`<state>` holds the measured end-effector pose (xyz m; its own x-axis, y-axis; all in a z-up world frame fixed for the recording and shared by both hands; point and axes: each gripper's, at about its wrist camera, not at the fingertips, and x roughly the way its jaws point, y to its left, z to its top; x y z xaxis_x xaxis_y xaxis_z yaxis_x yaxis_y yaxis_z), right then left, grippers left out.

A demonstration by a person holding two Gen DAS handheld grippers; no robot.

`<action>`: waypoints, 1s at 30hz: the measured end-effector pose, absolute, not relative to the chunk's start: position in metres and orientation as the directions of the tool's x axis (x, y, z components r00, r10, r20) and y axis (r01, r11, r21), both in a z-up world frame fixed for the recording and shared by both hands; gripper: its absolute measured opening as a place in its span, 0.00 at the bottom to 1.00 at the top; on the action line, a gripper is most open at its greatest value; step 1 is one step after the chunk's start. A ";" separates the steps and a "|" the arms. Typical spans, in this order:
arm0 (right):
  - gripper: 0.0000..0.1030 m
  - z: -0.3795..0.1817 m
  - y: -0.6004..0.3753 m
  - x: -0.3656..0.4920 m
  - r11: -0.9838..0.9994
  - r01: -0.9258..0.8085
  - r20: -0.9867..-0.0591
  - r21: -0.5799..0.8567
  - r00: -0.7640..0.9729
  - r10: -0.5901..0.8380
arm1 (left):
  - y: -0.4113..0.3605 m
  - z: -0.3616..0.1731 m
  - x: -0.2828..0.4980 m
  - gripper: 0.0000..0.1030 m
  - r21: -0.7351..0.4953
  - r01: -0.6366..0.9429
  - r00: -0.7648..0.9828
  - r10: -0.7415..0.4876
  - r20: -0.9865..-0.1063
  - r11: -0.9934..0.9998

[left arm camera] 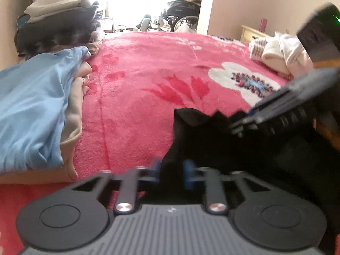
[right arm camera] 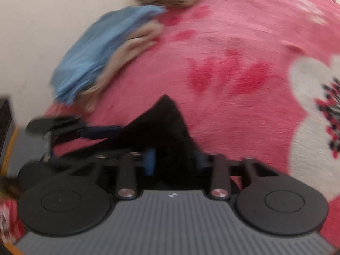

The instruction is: Fold clothes

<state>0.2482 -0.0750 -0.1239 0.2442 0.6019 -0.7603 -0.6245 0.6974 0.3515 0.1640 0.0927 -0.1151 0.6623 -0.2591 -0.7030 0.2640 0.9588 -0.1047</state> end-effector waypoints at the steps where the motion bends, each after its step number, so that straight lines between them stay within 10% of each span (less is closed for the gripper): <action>1: 0.14 -0.120 -0.075 0.243 0.682 -0.639 -0.745 0.356 0.246 0.620 | 0.094 -0.107 0.159 0.08 -0.130 0.277 0.665 -0.287 -0.689 0.952; 14: 0.11 -0.011 -0.226 0.080 0.562 -0.540 -0.376 0.627 0.422 0.825 | 0.077 0.003 0.014 0.07 -0.515 0.681 0.303 -0.841 -0.448 0.520; 22: 0.11 -0.047 -0.272 -0.069 0.610 -0.314 -0.504 0.728 0.358 0.786 | 0.035 -0.042 -0.040 0.07 -0.681 0.619 -0.071 -0.835 -0.545 0.392; 26: 0.13 -0.071 -0.264 -0.105 0.689 -0.211 -0.646 0.694 0.241 0.724 | 0.021 -0.059 -0.053 0.43 -0.635 0.629 -0.159 -0.725 -0.670 0.449; 30: 0.18 -0.091 -0.256 -0.113 0.830 -0.078 -0.821 0.552 0.122 0.557 | 0.031 -0.057 -0.059 0.50 -0.525 0.665 -0.101 -0.633 -0.767 0.531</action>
